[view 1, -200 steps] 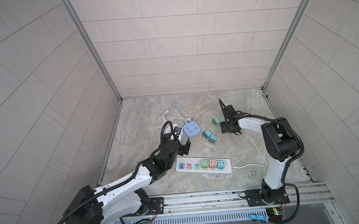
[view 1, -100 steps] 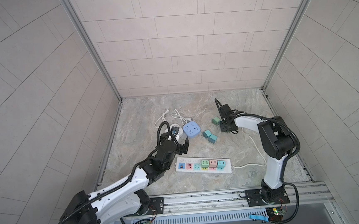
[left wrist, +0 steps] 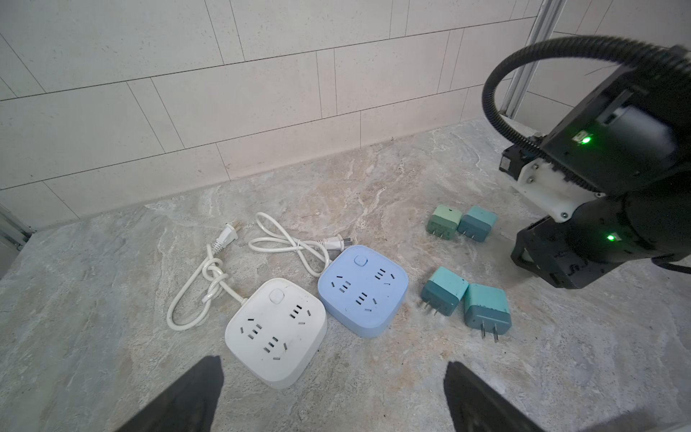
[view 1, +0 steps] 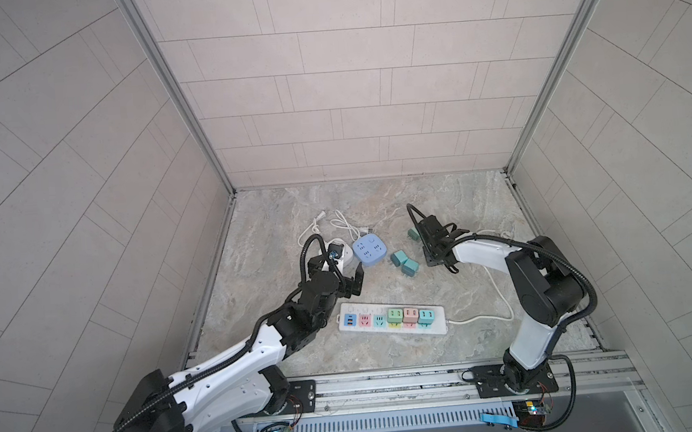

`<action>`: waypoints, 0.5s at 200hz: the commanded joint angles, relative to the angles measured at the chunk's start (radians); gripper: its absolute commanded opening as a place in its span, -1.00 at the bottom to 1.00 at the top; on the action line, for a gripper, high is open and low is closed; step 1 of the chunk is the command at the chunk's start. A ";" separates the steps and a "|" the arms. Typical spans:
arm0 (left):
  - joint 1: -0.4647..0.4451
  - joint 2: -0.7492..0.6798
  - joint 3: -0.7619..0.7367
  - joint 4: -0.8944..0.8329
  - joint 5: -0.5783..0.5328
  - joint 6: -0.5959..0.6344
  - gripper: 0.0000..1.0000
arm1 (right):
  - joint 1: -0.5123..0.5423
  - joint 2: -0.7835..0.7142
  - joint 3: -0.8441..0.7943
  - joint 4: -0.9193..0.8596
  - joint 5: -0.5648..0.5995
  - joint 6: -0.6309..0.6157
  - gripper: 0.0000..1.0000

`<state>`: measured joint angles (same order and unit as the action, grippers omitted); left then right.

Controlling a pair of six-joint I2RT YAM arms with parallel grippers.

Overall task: Insert the plug
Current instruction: 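Carry the light-green adapter toward the left gripper while the left gripper approaches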

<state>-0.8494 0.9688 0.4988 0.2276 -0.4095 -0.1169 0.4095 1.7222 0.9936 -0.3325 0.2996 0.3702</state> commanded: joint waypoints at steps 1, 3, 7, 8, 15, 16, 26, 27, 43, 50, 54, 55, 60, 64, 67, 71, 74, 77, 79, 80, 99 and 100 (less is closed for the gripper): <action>0.000 -0.004 -0.007 0.016 -0.010 -0.023 1.00 | 0.001 -0.104 -0.063 0.101 0.021 -0.004 -0.47; 0.001 -0.003 -0.006 0.017 -0.008 -0.024 1.00 | 0.001 -0.115 -0.072 0.109 0.021 -0.005 -0.48; 0.001 0.000 -0.005 0.016 -0.005 -0.025 1.00 | 0.001 -0.136 -0.089 0.122 0.018 -0.006 -0.48; 0.001 0.001 -0.005 0.016 -0.003 -0.025 1.00 | 0.001 -0.142 -0.093 0.125 0.017 -0.007 -0.48; 0.000 0.004 -0.003 0.017 0.004 -0.027 1.00 | 0.001 -0.185 -0.123 0.140 0.012 -0.008 -0.49; 0.000 0.005 -0.003 0.018 0.005 -0.027 1.00 | 0.001 -0.193 -0.128 0.142 0.011 -0.010 -0.49; 0.001 0.010 -0.001 0.017 0.010 -0.027 1.00 | 0.004 -0.275 -0.180 0.168 -0.003 -0.014 -0.50; 0.001 0.010 -0.001 0.016 0.009 -0.027 1.00 | 0.005 -0.284 -0.186 0.172 -0.006 -0.015 -0.50; 0.001 0.018 0.008 0.007 0.015 -0.025 1.00 | 0.011 -0.463 -0.299 0.251 -0.063 -0.028 -0.48; 0.001 0.021 0.010 0.006 0.017 -0.022 1.00 | 0.013 -0.548 -0.345 0.283 -0.098 -0.037 -0.47; 0.001 0.021 0.010 0.006 0.019 -0.020 1.00 | 0.016 -0.599 -0.365 0.300 -0.120 -0.046 -0.45; 0.001 0.021 0.011 0.006 0.019 -0.021 1.00 | 0.016 -0.612 -0.366 0.304 -0.125 -0.048 -0.45; 0.001 0.021 0.010 0.007 0.022 -0.018 1.00 | 0.020 -0.673 -0.407 0.320 -0.147 -0.057 -0.43; 0.000 0.023 0.009 0.008 0.026 -0.015 1.00 | 0.025 -0.720 -0.426 0.327 -0.162 -0.066 -0.41; 0.001 0.022 0.010 0.007 0.026 -0.014 1.00 | 0.027 -0.751 -0.437 0.333 -0.171 -0.073 -0.41; 0.000 0.022 0.010 0.007 0.030 -0.013 1.00 | 0.031 -0.790 -0.451 0.338 -0.180 -0.079 -0.40; 0.000 0.021 0.011 0.007 0.030 -0.014 1.00 | 0.035 -0.817 -0.460 0.341 -0.190 -0.085 -0.40; 0.001 0.018 0.011 0.007 0.031 -0.016 1.00 | 0.037 -0.841 -0.468 0.345 -0.196 -0.090 -0.41; 0.001 0.018 0.011 0.007 0.034 -0.017 1.00 | 0.039 -0.853 -0.474 0.348 -0.201 -0.095 -0.41; 0.001 0.016 0.010 0.007 0.034 -0.018 1.00 | 0.039 -0.858 -0.476 0.349 -0.204 -0.098 -0.42; 0.001 -0.009 -0.002 0.024 0.084 -0.024 0.99 | 0.069 -0.945 -0.515 0.376 -0.266 -0.170 -0.56; 0.000 -0.010 -0.003 0.025 0.088 -0.025 0.98 | 0.073 -0.947 -0.516 0.377 -0.267 -0.174 -0.56</action>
<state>-0.8494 0.9897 0.4988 0.2272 -0.3714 -0.1234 0.4488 0.8413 0.5205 -0.0357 0.1303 0.2886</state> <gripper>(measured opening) 0.998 0.456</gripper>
